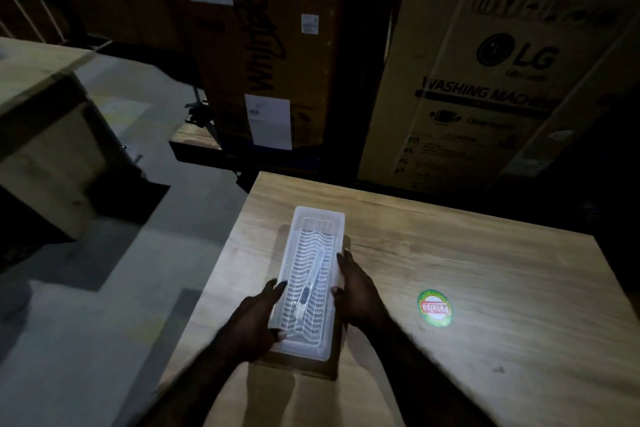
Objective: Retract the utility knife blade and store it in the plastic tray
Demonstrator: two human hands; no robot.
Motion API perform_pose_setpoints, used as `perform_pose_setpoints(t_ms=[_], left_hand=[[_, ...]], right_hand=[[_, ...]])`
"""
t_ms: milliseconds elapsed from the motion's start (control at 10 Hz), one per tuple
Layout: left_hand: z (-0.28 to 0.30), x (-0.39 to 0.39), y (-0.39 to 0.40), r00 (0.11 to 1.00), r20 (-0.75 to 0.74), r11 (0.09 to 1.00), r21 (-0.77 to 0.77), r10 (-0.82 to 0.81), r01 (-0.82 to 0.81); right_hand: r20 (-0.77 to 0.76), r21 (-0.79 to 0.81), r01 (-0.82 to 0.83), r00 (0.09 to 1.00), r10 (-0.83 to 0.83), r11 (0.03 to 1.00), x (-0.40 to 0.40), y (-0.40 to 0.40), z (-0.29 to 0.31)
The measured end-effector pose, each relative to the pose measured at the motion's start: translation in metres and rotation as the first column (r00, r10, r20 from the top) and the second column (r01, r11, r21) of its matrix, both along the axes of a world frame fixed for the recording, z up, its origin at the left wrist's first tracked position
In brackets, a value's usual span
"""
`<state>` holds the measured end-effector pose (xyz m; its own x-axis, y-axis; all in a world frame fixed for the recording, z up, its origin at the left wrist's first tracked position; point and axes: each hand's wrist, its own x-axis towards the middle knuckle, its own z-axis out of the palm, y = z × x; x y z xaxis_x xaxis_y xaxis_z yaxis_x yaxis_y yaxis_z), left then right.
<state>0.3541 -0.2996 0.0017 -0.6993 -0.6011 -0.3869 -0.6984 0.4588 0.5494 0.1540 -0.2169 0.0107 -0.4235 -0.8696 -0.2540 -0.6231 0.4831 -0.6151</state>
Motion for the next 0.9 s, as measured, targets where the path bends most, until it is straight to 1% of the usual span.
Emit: perform_pose_setpoints(t_ms=[100,200,300,400,500,600,700,800,900], left_hand=[[0.002,-0.005,0.000,0.995,0.088,0.997,-0.063,-0.043,0.049],[0.011,-0.009,0.001,0.978,0.187,0.983,-0.140,-0.092,0.119],[0.020,-0.014,0.000,0.950,0.287,0.956,-0.223,-0.121,0.189],[0.022,-0.019,0.001,0.926,0.355,0.933,-0.273,-0.129,0.235],[0.022,-0.022,0.002,0.910,0.389,0.929,-0.263,-0.143,0.259],[0.026,-0.024,0.003,0.891,0.424,0.911,-0.281,-0.164,0.301],[0.033,-0.027,0.004,0.867,0.469,0.901,-0.283,-0.170,0.330],[0.039,-0.032,0.009,0.874,0.458,0.899,-0.298,-0.160,0.321],[0.040,-0.036,0.018,0.897,0.422,0.889,-0.349,-0.132,0.295]], right_hand=[[-0.011,0.095,-0.069,0.997,0.070,0.993,-0.005,-0.003,0.000],[-0.033,0.139,-0.108,0.993,0.113,0.984,-0.007,-0.004,-0.001],[-0.075,0.140,-0.123,0.988,0.134,0.983,-0.007,-0.004,-0.002],[-0.136,0.144,-0.136,0.978,0.156,0.980,-0.005,-0.001,-0.004],[-0.214,0.128,-0.141,0.963,0.166,0.982,-0.002,0.004,-0.007],[-0.244,0.149,-0.154,0.952,0.187,0.977,0.001,0.012,-0.008],[-0.258,0.184,-0.198,0.936,0.241,0.963,0.003,0.019,-0.011],[-0.251,0.181,-0.224,0.931,0.265,0.958,0.004,0.030,0.000],[-0.211,0.170,-0.246,0.937,0.279,0.954,0.003,0.043,0.002]])
